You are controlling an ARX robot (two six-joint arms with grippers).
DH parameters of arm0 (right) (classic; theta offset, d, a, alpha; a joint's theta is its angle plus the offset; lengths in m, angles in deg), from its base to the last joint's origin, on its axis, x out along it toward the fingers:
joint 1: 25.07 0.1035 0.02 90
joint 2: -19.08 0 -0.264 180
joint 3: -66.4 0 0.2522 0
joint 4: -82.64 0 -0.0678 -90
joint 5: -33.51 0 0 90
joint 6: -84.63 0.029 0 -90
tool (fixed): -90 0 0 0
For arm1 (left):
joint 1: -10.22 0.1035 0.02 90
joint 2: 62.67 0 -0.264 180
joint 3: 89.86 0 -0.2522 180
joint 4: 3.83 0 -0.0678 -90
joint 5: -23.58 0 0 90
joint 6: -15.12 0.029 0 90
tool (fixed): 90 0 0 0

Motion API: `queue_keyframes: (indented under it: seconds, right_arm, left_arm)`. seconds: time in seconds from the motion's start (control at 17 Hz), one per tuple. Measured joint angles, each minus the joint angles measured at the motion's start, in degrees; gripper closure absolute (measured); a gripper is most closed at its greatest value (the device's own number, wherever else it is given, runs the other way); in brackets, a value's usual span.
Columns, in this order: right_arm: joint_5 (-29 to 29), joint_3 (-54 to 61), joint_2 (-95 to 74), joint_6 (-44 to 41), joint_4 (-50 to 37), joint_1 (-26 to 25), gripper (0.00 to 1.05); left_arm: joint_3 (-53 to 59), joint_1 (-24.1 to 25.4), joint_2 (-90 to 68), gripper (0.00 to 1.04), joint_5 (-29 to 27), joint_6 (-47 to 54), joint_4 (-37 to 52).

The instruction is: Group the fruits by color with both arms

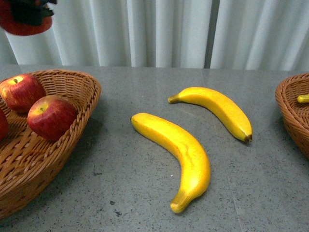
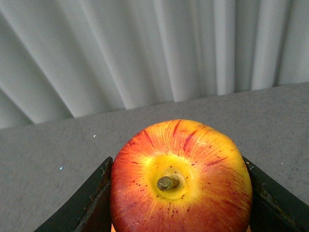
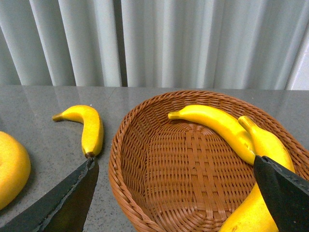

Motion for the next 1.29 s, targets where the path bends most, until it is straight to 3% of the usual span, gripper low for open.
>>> queue_keyframes:
  seconds: [0.23, 0.59, 0.65, 0.76, 0.82, 1.0, 1.23, 1.29]
  right_arm:
    - [0.0, 0.0, 0.0, 0.0, 0.0, 0.0, 0.06]
    - [0.0, 0.0, 0.0, 0.0, 0.0, 0.0, 0.06]
    - [0.0, 0.0, 0.0, 0.0, 0.0, 0.0, 0.06]
    - [0.0, 0.0, 0.0, 0.0, 0.0, 0.0, 0.06]
    - [0.0, 0.0, 0.0, 0.0, 0.0, 0.0, 0.06]
    - [0.0, 0.0, 0.0, 0.0, 0.0, 0.0, 0.06]
    - [0.0, 0.0, 0.0, 0.0, 0.0, 0.0, 0.06]
    - [0.0, 0.0, 0.0, 0.0, 0.0, 0.0, 0.06]
  left_arm:
    - [13.4, 0.0, 17.4, 0.39, -9.9, -3.7, -2.1]
    - [23.8, 3.5, 21.9, 0.39, -10.1, -13.1, -9.0]
    - [24.4, 3.3, 21.9, 0.24, -9.2, -14.3, -7.8]
    - [23.6, 2.3, 21.6, 0.08, -8.5, -14.6, -6.2]
    - [23.2, 1.9, 21.4, 0.05, -8.2, -14.6, -6.2]
    - [22.6, 0.2, 21.8, 0.07, -7.7, -14.6, -5.2]
    - [21.4, -7.4, 30.7, 0.07, -12.3, -9.5, -2.8]
    - [23.6, -5.4, 34.9, 0.18, -6.3, -10.1, -1.3]
